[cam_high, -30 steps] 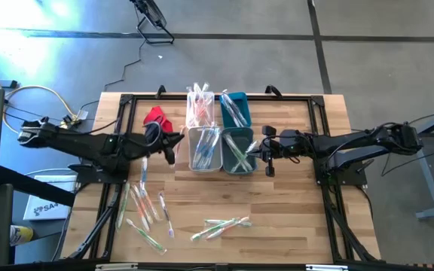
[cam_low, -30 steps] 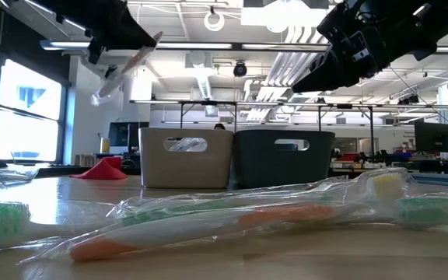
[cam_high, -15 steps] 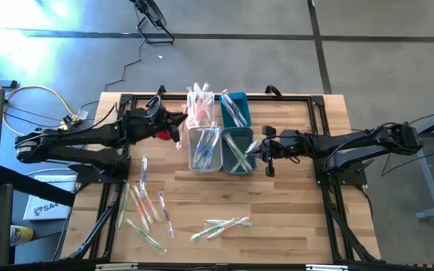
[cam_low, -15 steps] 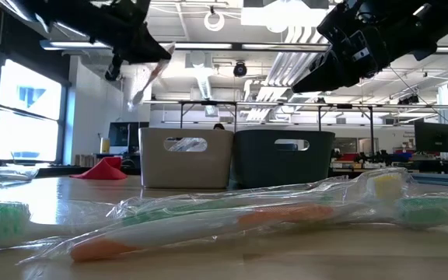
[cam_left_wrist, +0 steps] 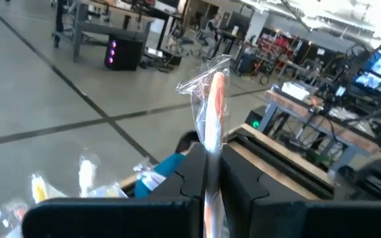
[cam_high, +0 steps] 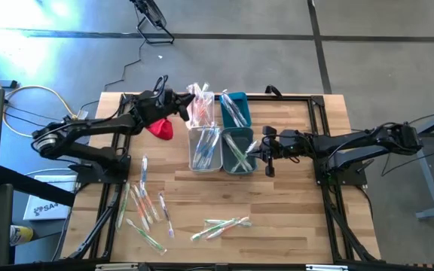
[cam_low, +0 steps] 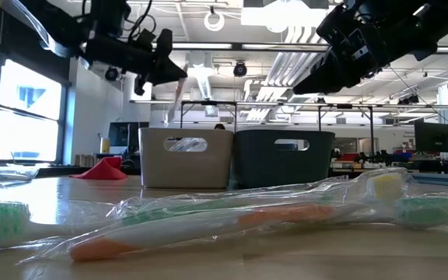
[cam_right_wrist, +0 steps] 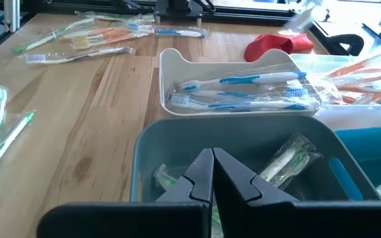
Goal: Pick & Place Toothbrushes
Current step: Put the orange toothbrush into the transparent bin
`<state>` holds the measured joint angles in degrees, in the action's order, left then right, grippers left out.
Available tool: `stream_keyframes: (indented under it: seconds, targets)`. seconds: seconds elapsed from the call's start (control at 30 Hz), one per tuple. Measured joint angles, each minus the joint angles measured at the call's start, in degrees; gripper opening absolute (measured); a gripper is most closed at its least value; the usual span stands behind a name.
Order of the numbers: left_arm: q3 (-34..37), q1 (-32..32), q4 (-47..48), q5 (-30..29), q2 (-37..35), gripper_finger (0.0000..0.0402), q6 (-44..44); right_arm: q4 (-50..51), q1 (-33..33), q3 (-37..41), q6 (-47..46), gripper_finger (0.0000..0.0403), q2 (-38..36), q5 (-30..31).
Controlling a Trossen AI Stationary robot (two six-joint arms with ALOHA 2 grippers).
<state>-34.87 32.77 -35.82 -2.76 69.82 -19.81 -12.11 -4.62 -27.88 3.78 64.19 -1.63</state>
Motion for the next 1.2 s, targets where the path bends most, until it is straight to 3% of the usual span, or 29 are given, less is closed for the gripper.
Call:
stream_keyframes:
  seconds: [0.17, 0.43, 0.67, 0.97, 1.2]
  targets:
    - [-0.1, 3.6, -5.8, 2.6, 4.8, 0.002, -0.7, -0.1, 0.0, 0.0, 0.3, 0.0002, 0.0, 0.0]
    - [-6.7, 7.5, -3.6, 8.4, 12.8, 0.002, 0.1, -0.1, 0.0, 0.0, 0.3, 0.0002, 0.0, 0.0]
    - [-14.9, 8.7, 7.3, 7.7, 19.7, 0.002, 2.0, -0.1, 0.0, 0.0, 0.3, 0.0002, 0.0, 0.0]
    - [-21.3, 8.5, 7.3, 5.7, 28.1, 0.002, 1.3, -0.1, 0.0, 0.0, 0.3, 0.0002, 0.0, 0.0]
    - [-22.0, 8.5, 7.7, 2.3, 32.9, 0.002, -0.4, -0.1, 0.0, 0.0, 0.3, 0.0002, 0.0, 0.1]
